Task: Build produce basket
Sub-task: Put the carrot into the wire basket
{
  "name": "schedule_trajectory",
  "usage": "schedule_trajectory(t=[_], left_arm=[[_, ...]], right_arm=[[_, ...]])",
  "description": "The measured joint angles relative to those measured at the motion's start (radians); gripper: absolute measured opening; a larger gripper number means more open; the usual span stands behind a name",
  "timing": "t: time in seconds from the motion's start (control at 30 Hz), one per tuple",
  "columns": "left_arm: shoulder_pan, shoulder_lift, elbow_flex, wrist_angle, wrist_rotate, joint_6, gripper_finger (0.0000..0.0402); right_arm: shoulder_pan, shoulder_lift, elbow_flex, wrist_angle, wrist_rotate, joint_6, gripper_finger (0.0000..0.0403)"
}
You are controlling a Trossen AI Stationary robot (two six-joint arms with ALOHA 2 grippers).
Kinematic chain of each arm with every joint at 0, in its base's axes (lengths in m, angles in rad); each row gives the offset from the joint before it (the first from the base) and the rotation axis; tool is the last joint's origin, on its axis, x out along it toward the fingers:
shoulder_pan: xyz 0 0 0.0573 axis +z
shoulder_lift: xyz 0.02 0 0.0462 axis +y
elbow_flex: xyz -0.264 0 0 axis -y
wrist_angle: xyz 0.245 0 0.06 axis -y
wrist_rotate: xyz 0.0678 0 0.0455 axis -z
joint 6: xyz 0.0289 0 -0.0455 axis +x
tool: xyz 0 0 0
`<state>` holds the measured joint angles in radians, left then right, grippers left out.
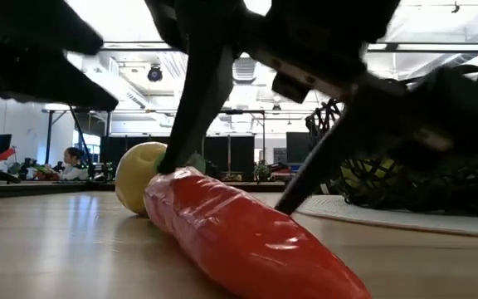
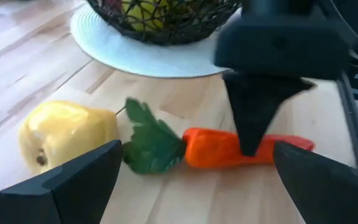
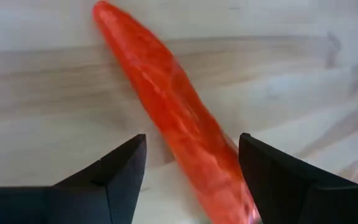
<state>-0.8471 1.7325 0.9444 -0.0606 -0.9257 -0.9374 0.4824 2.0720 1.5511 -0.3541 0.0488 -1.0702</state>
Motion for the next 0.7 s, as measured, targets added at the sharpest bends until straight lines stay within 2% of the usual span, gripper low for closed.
schedule_trajectory(t=[0.2,0.33,0.6,0.7], left_arm=[[0.004,0.0,-0.016,-0.001,-0.001,-0.027,0.04],[0.004,0.0,-0.016,0.001,-0.002,-0.027,0.04],[0.006,0.0,-0.016,0.001,-0.002,-0.027,0.04],[0.008,0.0,-0.016,0.001,-0.002,-0.026,0.04]], right_arm=[[0.0,0.038,0.002,0.049,0.003,-0.069,0.0231],[-0.003,0.046,0.004,0.036,0.003,-0.02,0.021],[-0.01,0.045,0.004,-0.008,0.003,0.172,0.0098],[0.0,0.029,0.001,-0.024,0.015,0.272,0.0083]])
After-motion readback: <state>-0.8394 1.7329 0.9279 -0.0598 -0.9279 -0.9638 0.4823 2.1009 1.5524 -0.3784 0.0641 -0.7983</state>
